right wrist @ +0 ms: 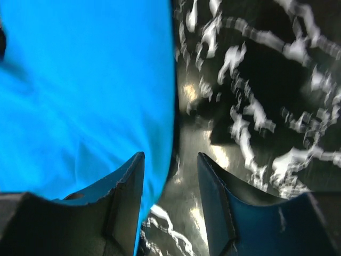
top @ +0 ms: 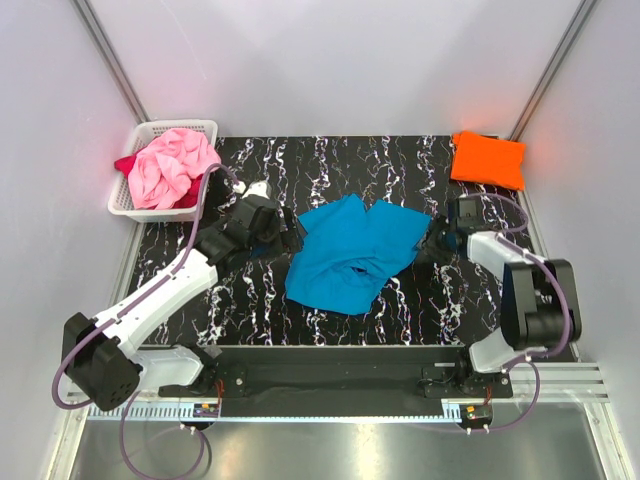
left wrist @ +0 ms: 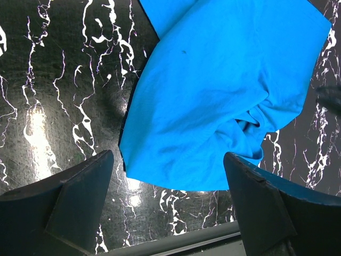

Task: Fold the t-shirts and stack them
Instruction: Flatten the tshirt out

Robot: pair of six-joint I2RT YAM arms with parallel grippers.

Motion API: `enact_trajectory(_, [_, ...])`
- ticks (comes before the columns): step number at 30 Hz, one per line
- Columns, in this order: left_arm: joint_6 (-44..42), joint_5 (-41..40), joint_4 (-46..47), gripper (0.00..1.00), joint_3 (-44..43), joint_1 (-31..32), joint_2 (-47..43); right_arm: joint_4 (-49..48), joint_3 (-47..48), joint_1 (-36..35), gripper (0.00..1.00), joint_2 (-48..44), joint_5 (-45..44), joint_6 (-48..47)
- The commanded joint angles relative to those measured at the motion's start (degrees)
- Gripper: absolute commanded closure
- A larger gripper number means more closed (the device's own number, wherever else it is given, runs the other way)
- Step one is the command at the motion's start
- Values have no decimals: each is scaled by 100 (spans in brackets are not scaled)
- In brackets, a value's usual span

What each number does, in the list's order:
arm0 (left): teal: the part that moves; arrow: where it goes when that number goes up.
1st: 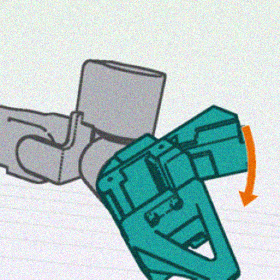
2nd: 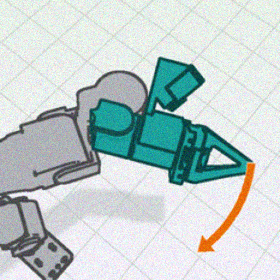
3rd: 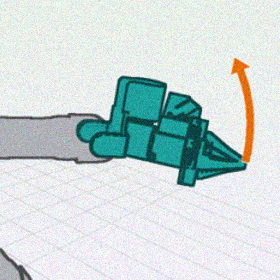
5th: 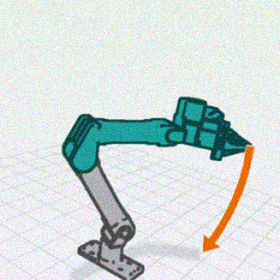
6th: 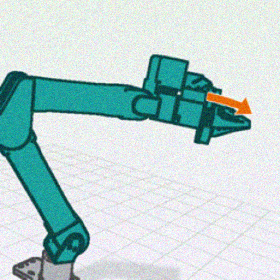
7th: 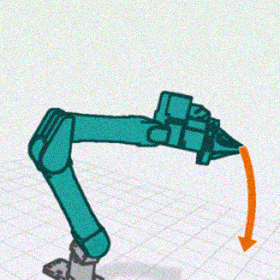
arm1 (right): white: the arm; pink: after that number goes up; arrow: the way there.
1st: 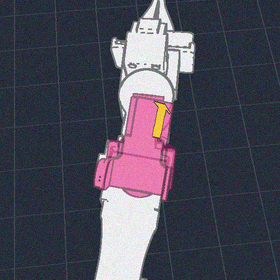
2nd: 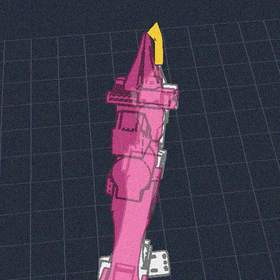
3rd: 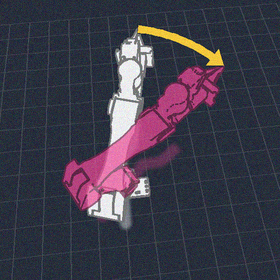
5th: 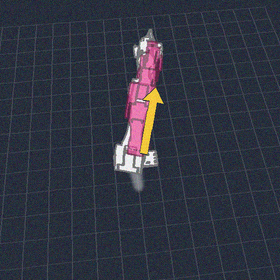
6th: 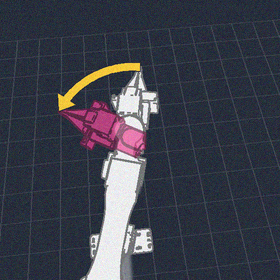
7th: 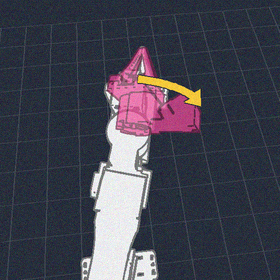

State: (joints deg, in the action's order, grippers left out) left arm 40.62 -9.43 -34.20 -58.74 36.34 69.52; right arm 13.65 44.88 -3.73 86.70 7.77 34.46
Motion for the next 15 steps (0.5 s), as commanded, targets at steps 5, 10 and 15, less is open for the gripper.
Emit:
enact_trajectory(5, [-63, -59, 212, 11, -208, 31, 9, 6, 1908, 311, 48, 1418, -302, -150])
enact_trajectory(10, [-151, -24, 203, 11, -296, 31, 88, 191, 2911, 337, 49, 2395, -461, -334])
enact_trajectory(15, [-204, -15, 194, 11, -375, 31, 167, 252, 3140, 338, 49, 2624, -645, -369])
